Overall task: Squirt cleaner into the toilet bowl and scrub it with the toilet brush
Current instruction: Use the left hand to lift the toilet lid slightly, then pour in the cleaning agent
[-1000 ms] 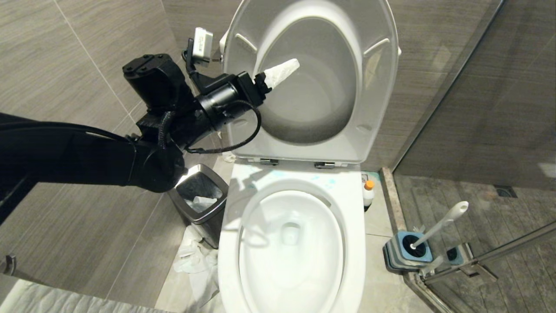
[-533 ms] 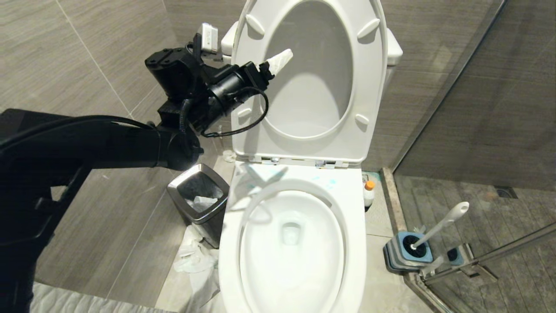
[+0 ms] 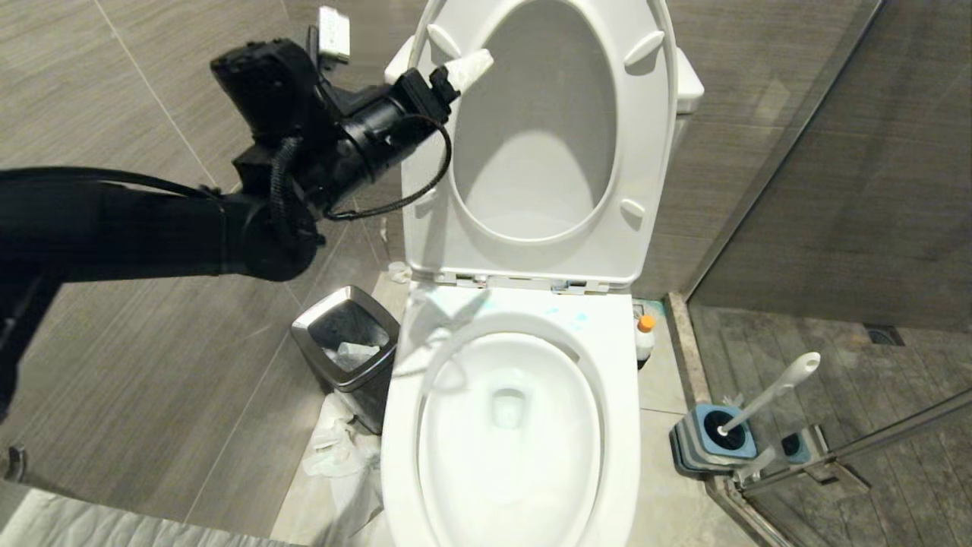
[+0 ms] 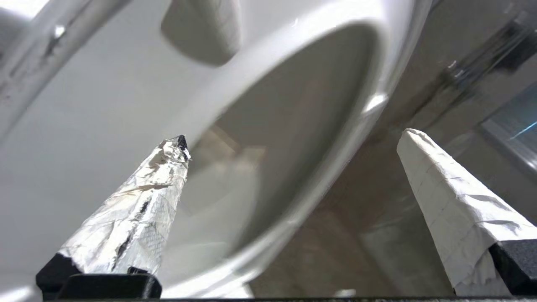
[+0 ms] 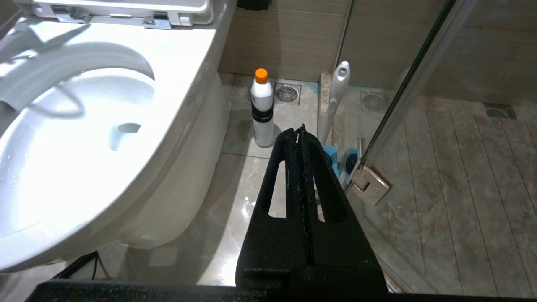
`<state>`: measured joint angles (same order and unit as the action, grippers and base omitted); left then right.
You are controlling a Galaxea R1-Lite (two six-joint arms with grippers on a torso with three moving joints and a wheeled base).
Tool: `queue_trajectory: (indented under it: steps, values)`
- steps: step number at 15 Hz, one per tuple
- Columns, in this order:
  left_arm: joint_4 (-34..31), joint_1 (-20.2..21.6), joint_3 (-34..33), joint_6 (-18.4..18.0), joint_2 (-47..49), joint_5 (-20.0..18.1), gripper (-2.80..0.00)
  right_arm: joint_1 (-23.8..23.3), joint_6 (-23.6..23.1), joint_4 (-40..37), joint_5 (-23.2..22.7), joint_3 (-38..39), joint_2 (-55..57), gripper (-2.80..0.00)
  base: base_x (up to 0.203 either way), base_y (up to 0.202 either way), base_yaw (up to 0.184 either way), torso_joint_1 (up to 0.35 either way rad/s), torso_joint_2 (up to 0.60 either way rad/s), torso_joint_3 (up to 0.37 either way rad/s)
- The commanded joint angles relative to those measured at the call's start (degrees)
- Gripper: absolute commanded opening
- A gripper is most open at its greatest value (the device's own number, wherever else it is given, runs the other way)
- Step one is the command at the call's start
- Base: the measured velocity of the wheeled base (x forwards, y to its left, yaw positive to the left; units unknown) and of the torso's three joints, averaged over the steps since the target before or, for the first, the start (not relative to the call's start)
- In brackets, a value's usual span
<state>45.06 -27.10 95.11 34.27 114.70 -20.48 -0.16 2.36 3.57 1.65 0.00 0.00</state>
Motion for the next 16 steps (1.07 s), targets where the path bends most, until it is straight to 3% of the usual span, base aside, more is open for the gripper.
queue_trajectory:
  steps: [1,4,6,8,10,13,16]
  values:
    - [-7.39,-3.48,-3.51,9.36,-13.84,-0.39,0.0,-0.02,0.01,0.03,0.02,1.41,0.06,-2.8,0.0,0.0,0.0,0.0,0.0,0.0]
    - [-24.11,-8.47,-5.91,23.8,-26.9,-0.44,0.0,-0.02,0.01,0.03,0.02,1.41,0.09,-2.8,0.0,0.0,0.0,0.0,0.0,0.0]
    - [-32.69,-10.53,-7.95,27.0,-33.44,-0.32,0.0,-0.02,-0.01,0.03,0.02,1.41,0.09,-2.8,0.0,0.0,0.0,0.0,0.0,0.0]
    - [-41.65,-11.17,-8.92,26.05,-39.07,0.02,0.0,-0.01,0.01,0.03,0.01,1.41,0.07,-2.8,0.0,0.0,0.0,0.0,0.0,0.0]
    - [-47.61,-11.13,-9.83,20.6,-43.66,0.92,0.0,0.0,-0.03,0.03,0.02,1.41,0.0,-2.8,0.0,0.0,0.0,0.0,0.0,0.0]
    - [-59.67,-10.44,-10.53,4.51,-49.24,3.12,0.0,0.03,0.01,0.03,-0.06,1.41,0.09,-2.8,0.0,0.0,0.0,0.0,0.0,0.0]
    - [-66.35,-10.24,-10.45,-7.15,-53.72,12.67,0.0,-0.02,-0.07,0.03,0.02,1.41,0.09,-2.8,0.0,0.0,0.0,0.0,0.0,0.0]
